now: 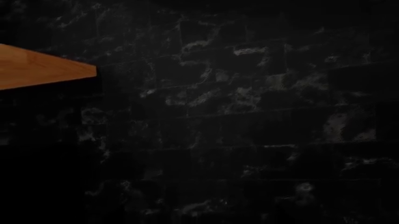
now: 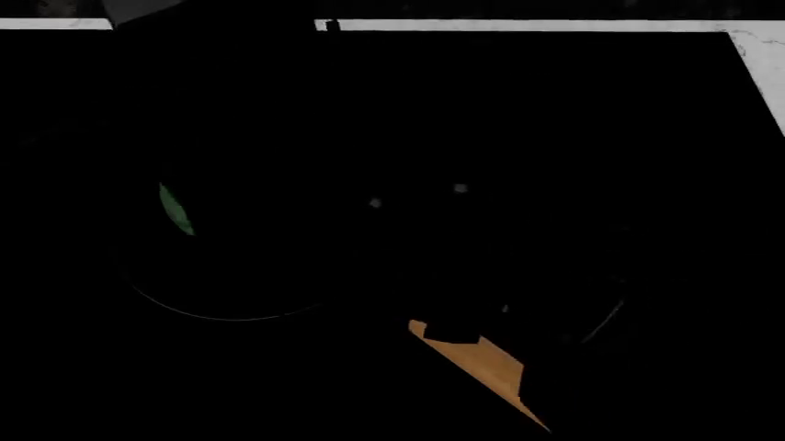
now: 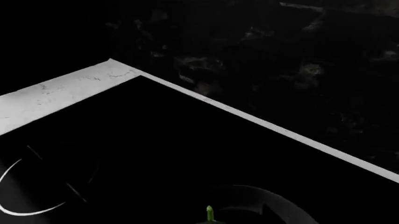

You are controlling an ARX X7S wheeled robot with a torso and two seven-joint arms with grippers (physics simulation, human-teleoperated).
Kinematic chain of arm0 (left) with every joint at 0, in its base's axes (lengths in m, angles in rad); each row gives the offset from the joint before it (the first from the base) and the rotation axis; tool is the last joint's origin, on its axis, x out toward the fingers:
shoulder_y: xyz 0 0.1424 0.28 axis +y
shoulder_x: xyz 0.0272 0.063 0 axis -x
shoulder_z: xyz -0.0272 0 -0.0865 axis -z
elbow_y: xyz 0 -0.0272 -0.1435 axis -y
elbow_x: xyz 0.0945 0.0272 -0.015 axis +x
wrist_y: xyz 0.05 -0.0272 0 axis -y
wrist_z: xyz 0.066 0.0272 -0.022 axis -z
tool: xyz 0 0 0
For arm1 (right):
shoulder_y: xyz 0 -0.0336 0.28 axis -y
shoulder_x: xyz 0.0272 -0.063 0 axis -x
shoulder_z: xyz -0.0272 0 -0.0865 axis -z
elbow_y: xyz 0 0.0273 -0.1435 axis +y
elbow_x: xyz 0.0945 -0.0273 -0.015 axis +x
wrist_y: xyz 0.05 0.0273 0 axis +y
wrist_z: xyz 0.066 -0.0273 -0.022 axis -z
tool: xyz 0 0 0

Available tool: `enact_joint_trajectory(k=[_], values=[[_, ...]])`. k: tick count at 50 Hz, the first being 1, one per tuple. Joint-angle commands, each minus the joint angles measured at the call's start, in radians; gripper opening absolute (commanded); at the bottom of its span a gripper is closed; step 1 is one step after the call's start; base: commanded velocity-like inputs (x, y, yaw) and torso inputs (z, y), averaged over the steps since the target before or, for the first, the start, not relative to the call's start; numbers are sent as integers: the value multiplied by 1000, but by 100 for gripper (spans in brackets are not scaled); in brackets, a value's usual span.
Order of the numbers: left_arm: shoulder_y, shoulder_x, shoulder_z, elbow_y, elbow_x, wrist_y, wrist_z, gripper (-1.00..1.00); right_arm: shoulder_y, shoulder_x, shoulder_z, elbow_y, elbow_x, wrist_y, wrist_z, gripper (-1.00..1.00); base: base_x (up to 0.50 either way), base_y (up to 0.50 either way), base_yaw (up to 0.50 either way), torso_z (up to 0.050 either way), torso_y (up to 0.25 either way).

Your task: Pick the bell pepper from the pan and place it in the bowl.

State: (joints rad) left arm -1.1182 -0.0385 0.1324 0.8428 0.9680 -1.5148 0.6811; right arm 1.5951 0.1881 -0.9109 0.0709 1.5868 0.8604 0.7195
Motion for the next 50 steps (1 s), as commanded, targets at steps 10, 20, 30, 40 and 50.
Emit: enact_joint_trajectory(k=[10, 20, 30, 40, 50], values=[[23, -9, -9, 7, -1, 0, -6, 100, 4, -120, -94, 194, -33, 12, -161, 100, 0, 0, 0, 0, 0], [28, -8, -5, 14, 16, -6, 6, 100, -1, -107, -120, 202, -52, 14, -165, 100, 0, 0, 0, 0, 0], [42, -2, -24, 15, 5, 11, 2, 100, 2, -98, -131, 221, -61, 8, -182, 100, 0, 0, 0, 0, 0], [45, -5, -24, 22, 8, 4, 4, 100, -2, -86, -134, 250, -65, -1, -192, 100, 0, 0, 0, 0, 0], [57, 2, -39, 19, -16, 20, -13, 100, -4, -83, -148, 282, -80, -9, -214, 100, 0, 0, 0, 0, 0]])
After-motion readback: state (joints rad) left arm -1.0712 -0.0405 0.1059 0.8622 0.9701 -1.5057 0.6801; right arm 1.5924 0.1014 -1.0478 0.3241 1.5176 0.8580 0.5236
